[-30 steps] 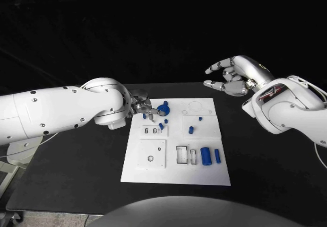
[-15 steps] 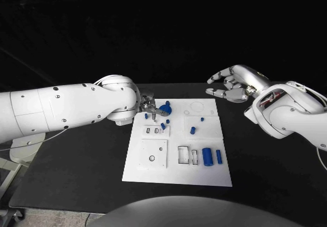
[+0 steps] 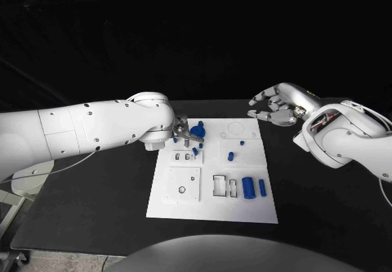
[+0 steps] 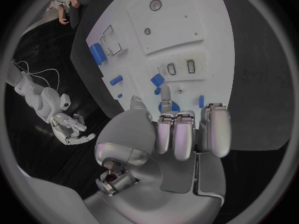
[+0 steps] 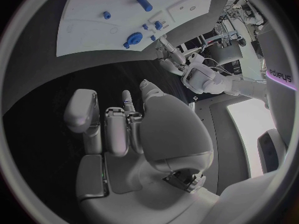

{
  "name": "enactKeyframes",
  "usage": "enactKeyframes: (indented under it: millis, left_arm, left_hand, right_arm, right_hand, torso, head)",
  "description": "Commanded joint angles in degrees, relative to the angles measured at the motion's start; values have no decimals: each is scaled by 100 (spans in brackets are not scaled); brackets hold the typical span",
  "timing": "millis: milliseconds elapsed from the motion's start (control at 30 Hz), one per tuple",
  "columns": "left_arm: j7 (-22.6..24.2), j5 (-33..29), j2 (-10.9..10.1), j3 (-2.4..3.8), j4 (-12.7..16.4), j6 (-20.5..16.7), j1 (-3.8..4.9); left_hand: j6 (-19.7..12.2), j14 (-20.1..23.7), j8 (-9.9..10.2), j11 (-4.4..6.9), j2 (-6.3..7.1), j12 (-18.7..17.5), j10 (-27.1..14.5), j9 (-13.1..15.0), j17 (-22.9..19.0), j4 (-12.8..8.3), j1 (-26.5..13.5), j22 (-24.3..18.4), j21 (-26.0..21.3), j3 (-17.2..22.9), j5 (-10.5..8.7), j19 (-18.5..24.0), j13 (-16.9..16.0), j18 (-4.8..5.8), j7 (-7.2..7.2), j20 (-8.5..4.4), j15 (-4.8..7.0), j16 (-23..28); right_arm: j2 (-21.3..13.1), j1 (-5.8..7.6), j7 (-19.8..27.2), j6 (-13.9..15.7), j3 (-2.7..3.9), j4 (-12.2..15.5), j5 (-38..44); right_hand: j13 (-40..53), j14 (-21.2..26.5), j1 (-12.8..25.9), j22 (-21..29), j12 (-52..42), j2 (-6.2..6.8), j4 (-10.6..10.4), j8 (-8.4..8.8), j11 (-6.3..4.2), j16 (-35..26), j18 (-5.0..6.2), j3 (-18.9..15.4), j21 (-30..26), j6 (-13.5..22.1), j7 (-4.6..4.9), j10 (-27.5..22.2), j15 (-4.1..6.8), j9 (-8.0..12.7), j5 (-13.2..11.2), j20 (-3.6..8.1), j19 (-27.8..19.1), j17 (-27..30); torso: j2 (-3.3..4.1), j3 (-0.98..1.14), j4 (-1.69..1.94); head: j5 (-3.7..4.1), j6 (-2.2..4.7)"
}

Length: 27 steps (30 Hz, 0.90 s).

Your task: Assemble the parts on the task board

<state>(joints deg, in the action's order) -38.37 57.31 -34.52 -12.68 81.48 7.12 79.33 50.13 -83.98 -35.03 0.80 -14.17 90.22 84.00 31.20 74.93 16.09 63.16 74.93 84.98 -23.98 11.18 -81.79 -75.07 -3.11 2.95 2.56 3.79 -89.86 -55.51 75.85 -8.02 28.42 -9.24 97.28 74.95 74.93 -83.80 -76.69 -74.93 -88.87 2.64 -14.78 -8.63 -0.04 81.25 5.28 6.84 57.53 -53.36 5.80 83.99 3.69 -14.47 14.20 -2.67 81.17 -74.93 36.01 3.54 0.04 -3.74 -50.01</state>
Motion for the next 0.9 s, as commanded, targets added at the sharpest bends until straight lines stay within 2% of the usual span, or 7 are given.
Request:
enactKeyframes:
  millis: [33,200,433,633,767,900]
  left_arm:
    - [-42,-216,72,7,-100,214,-42]
    - [-44,-223,131,11,-159,214,-94]
    - [-57,-117,136,14,-206,155,-122]
    - [-63,-118,139,14,-209,189,-137]
    - [-68,-138,127,12,-161,242,-146]
    - [-71,-146,125,12,-146,271,-176]
  left_hand:
    - [-13,-602,34,32,-45,-22,600,21,1507,5,10,403,2,52,-29,10,-1493,35,1,3,6,-14]
    - [-5,-602,36,33,-57,-22,600,35,1507,6,8,428,12,64,-34,-8,-1493,41,0,4,6,-14]
    - [71,-602,-38,54,-46,-22,600,229,1507,-2,-2,451,16,117,-44,-21,-1493,43,-29,-4,21,-14]
    - [78,-602,-56,59,-42,-22,600,280,1507,-2,-7,432,5,128,-46,-5,-1493,37,-35,-7,25,-14]
    - [68,-602,-55,59,-47,-22,600,307,1507,-1,-9,395,-14,139,-46,25,-1493,28,-35,-8,25,-14]
    - [43,-602,-45,57,-53,-22,600,347,1507,-4,-8,375,-27,159,-46,45,-1493,23,-32,-9,24,-14]
  right_arm:
    - [11,-44,-19,-95,0,-23,-95]
    - [15,-86,-1,-96,0,-38,-126]
    - [21,-113,3,-126,0,-59,-111]
    - [31,-126,1,-155,0,-81,-107]
    - [38,-130,-4,-161,0,-80,-106]
    - [42,-134,-5,-174,0,-72,-105]
  right_hand:
    - [1314,-423,-14,-733,27,-50,-5,15,57,-28,54,29,-37,-50,-1,445,-40,8,28,-25,-16,-717]
    - [1311,-423,-16,-731,30,-55,-4,15,61,-27,55,31,-47,-54,-1,443,-42,9,35,-26,-19,-718]
    - [1308,-421,-16,-728,32,-55,-4,16,62,-34,57,31,-58,-54,0,441,-42,10,37,-26,-22,-712]
    - [1304,-420,-15,-726,34,-58,-5,18,63,-39,58,32,-65,-55,1,437,-43,11,41,-26,-24,-708]
    - [1302,-419,-14,-725,36,-60,-5,19,64,-43,59,32,-70,-55,2,435,-44,12,44,-27,-26,-705]
    - [1299,-418,-13,-722,38,-64,-6,19,67,-47,61,33,-85,-58,3,433,-45,14,48,-28,-30,-701]
  torso:
    - [-3,8,9]
    - [2,0,2]
    - [-14,8,12]
    - [-12,8,11]
    - [-7,7,-3]
    - [-10,9,10]
  head:
    - [-26,1]
    - [-22,1]
    - [-31,1]
    - [-24,1]
    - [0,1]
    - [40,1]
